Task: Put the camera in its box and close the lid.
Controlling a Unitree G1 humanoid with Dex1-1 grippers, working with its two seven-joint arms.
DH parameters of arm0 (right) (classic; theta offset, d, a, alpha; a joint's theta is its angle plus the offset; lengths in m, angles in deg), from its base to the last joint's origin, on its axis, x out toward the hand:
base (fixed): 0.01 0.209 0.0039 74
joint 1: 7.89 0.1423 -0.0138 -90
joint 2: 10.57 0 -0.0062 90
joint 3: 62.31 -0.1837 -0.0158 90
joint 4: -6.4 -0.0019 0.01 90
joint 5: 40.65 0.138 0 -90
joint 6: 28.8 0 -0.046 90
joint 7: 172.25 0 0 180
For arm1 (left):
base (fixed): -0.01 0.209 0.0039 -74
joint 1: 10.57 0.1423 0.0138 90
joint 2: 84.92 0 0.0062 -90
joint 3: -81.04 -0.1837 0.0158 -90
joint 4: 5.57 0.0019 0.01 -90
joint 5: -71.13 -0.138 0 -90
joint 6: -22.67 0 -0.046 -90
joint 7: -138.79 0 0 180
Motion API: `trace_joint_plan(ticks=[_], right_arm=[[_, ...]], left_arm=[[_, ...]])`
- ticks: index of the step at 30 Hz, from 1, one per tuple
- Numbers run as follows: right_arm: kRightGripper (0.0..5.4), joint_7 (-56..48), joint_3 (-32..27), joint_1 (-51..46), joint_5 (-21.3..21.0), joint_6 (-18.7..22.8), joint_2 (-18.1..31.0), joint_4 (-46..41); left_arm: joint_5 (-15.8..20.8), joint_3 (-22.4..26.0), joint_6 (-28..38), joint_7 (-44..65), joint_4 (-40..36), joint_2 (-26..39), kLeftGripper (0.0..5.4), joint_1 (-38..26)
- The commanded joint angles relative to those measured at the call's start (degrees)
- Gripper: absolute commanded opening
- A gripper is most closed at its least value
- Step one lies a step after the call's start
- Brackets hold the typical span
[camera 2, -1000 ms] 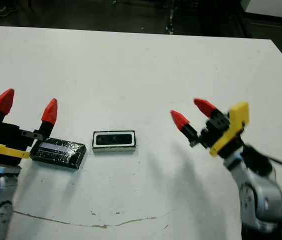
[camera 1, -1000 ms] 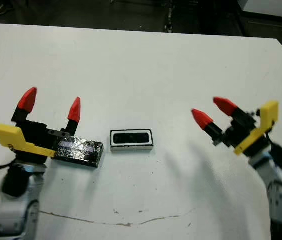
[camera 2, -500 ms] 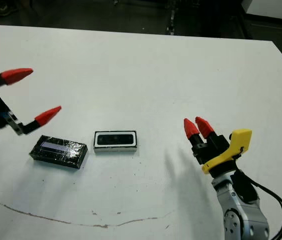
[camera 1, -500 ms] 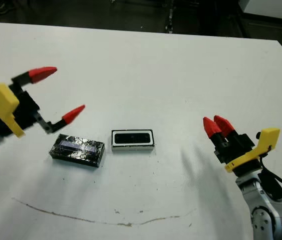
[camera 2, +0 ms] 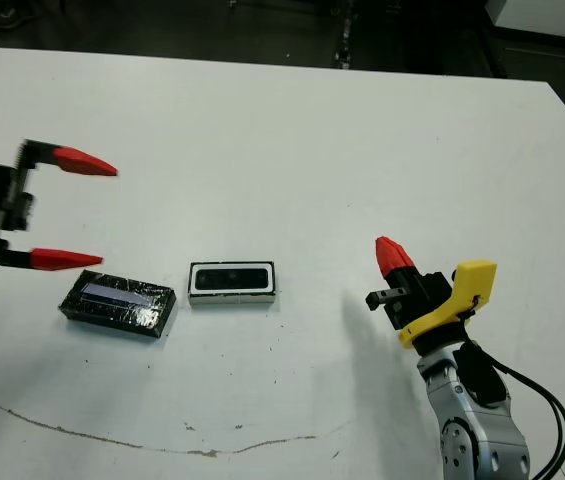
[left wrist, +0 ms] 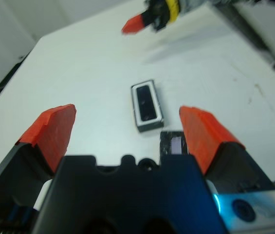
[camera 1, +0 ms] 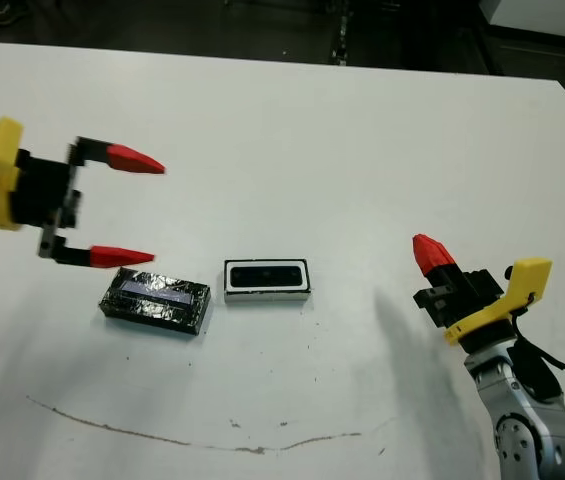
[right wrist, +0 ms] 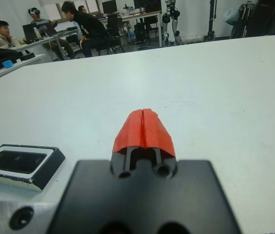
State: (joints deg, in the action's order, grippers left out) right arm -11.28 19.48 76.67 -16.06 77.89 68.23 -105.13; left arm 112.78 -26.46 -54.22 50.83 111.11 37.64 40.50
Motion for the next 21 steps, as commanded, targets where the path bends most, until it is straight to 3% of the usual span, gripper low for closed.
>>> trace_joint_plan(ticks=[1,5,9,13,16,21], right_arm=[[0.02,0.99,-0.13,-0.36,0.20,0.42,0.54,0.23],[0.02,1.21,0.03,-0.21,0.20,0.42,0.92,0.09],[0.02,1.57,0.19,-0.19,0.07,0.37,0.94,-0.05],[0.02,1.34,0.07,-0.10,0.62,0.26,0.99,0.19],[0.02,1.39,0.10,-0.09,0.48,0.23,1.23,0.29],[0.02,1.78,0.30,-0.32,0.68,0.79,1.14,-0.10]], left_arm=[[1.94,-4.18,-1.72,0.45,-1.36,3.09,5.40,-0.18],[3.69,-4.61,-2.80,0.45,-2.65,3.41,5.40,1.12],[1.50,-3.34,-3.63,0.45,-4.18,3.24,5.40,2.16],[2.20,-4.27,-4.64,0.45,-4.09,2.08,5.40,3.24],[-0.45,-3.99,-4.29,0.45,-4.71,2.11,5.40,3.92],[-0.47,-3.41,-10.41,0.45,-7.68,2.90,5.40,5.34]])
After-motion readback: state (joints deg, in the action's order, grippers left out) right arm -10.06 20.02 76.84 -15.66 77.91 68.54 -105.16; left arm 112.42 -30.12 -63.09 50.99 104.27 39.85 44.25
